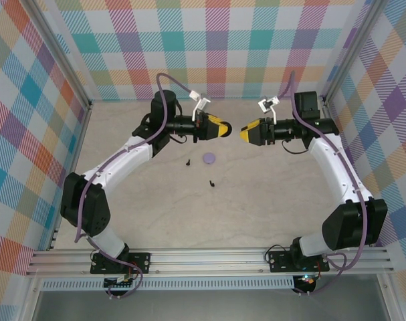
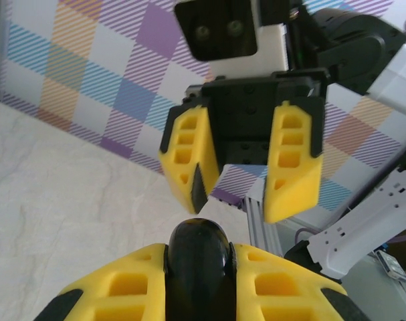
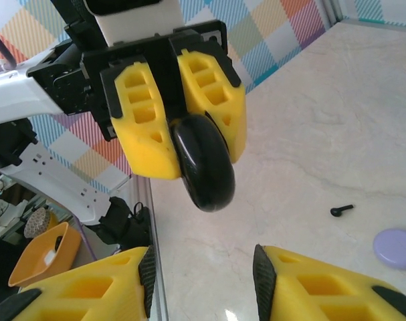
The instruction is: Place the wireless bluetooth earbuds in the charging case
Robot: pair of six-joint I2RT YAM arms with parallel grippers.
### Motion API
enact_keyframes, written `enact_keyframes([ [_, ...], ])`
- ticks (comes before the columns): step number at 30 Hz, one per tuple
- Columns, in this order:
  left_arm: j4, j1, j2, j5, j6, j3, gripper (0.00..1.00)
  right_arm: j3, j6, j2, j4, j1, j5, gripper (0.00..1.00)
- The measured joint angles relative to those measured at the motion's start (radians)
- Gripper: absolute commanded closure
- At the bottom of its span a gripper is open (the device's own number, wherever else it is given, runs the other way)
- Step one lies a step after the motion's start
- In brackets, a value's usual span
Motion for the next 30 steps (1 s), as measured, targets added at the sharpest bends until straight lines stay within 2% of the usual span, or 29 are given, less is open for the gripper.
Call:
enact_keyframes([
  [12,-0.055,-0.015,-0.004,0.034,0.005,0.076,0.96,0.082,-0.056,0.052,-0.060,0.071,-0.010,0.54],
  [30,-0.124,-0.025,-0.001,0.046,0.016,0.109,0.96,0.158,-0.062,0.092,-0.073,0.116,-0.018,0.63],
])
